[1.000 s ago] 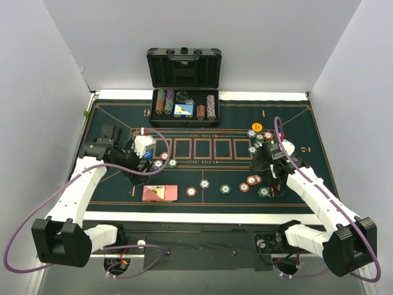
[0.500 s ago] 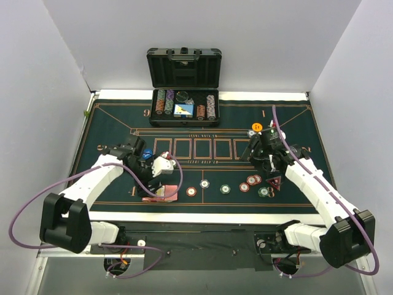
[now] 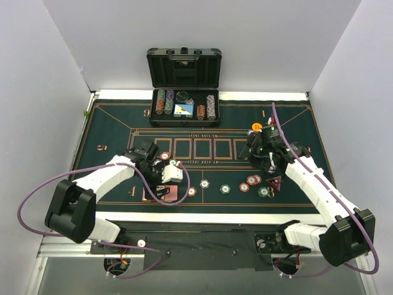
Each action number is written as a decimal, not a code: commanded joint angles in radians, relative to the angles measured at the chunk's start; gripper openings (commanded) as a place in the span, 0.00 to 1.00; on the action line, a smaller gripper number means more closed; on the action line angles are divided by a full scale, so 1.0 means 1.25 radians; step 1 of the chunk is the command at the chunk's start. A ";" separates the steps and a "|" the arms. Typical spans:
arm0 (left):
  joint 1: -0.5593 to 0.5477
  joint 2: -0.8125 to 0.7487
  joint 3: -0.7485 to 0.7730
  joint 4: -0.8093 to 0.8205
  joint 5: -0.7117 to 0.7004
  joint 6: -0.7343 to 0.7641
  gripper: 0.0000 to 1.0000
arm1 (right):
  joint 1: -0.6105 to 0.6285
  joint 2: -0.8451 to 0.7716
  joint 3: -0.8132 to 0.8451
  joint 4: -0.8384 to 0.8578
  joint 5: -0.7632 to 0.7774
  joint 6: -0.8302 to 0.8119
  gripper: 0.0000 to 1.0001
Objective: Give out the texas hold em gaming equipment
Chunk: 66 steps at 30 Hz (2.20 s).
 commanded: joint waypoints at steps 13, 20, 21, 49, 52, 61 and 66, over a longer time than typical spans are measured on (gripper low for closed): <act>-0.052 0.028 -0.070 0.088 -0.054 0.028 0.95 | -0.006 -0.003 0.039 -0.027 -0.023 -0.006 0.62; -0.054 0.034 -0.091 0.125 -0.062 0.042 0.92 | -0.006 0.005 0.035 -0.018 -0.034 0.006 0.62; -0.054 0.033 -0.093 0.124 -0.061 0.047 0.86 | -0.006 0.006 0.031 -0.012 -0.037 0.006 0.62; -0.054 -0.003 0.365 -0.223 0.042 -0.024 0.23 | 0.178 0.091 -0.133 0.698 -0.414 0.250 0.77; -0.054 0.024 0.446 -0.258 0.047 -0.041 0.21 | 0.197 0.107 -0.134 0.755 -0.427 0.276 0.78; -0.058 0.054 0.542 -0.307 0.050 -0.066 0.19 | 0.254 0.171 -0.112 0.862 -0.432 0.310 0.79; -0.065 0.056 0.547 -0.320 0.034 -0.068 0.17 | 0.277 0.198 -0.096 0.888 -0.430 0.316 0.79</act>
